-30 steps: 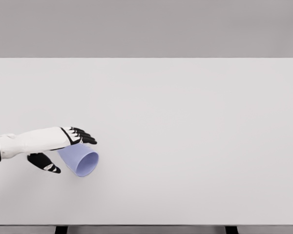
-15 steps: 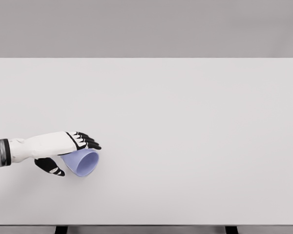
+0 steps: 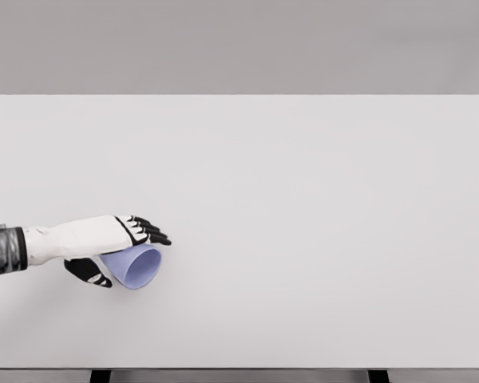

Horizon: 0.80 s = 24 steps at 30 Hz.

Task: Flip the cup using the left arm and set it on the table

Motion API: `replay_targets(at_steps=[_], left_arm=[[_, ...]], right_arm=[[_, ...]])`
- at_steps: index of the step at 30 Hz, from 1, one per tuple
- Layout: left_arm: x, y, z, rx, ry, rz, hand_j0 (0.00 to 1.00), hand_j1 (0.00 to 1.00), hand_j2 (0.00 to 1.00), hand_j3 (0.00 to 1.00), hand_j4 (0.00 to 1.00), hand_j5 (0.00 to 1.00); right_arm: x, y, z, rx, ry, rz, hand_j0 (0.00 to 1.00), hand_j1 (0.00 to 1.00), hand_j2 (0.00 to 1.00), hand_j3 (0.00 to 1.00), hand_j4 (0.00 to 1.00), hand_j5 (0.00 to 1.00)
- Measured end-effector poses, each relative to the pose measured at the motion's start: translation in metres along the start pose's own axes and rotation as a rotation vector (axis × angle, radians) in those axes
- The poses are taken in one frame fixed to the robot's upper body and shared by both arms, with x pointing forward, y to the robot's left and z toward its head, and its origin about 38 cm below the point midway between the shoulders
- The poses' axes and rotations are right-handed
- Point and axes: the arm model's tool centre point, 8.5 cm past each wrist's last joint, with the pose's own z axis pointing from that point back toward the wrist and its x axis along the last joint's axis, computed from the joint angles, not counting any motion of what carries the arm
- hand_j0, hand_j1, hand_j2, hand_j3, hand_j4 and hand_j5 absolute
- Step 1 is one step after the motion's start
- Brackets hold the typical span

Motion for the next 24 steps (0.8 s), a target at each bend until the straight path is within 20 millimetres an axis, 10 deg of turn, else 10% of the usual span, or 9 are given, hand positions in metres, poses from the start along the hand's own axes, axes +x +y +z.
replay_targets(at_steps=[10,24], left_arm=[[0.000,-0.003,-0.002,-0.006,-0.005,0.011,0.47,0.47,0.47,0.47,0.47,0.47],[-0.001,0.030,0.006,0.165,-0.125,0.300,0.36,0.36,0.36,0.36,0.36,0.36]], right_arm=[[0.000,0.000,0.000,0.000,0.000,0.000,1.00,1.00,1.00,1.00,1.00,1.00],[0.000,0.000,0.000,0.000,0.000,0.000,1.00,1.00,1.00,1.00,1.00,1.00]])
